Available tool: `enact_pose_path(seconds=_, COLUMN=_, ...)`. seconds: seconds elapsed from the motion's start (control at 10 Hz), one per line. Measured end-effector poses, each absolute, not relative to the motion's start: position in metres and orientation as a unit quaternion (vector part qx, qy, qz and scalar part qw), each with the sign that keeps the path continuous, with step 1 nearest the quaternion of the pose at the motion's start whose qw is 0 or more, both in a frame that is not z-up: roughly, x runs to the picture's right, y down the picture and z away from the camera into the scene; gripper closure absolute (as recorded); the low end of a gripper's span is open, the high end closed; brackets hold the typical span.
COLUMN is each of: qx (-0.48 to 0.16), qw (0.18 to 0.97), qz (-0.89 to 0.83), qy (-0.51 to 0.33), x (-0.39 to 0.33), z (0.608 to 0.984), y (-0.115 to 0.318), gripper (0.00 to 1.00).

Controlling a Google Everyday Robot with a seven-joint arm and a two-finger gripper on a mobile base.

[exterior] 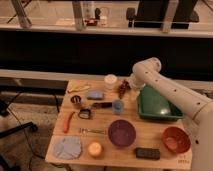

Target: Place grapes in purple bowl

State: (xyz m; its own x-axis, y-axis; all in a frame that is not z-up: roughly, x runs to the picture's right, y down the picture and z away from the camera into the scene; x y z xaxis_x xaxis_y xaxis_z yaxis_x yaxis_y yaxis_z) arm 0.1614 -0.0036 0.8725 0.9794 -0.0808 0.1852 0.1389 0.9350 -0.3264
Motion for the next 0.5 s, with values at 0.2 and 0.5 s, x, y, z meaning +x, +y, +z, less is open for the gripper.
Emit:
enact_pose_path(seconds=0.2, qx=-0.16, qw=0.981, qz=-0.062, qy=-0.092, x=0.154, z=0.88, y=-0.009, gripper=0.2)
enact_pose_path(seconds=0.5, qx=-0.147, qw=0.982, qz=-0.061, qy=-0.101, x=0.149, z=0.89, y=-0.013, gripper=0.2)
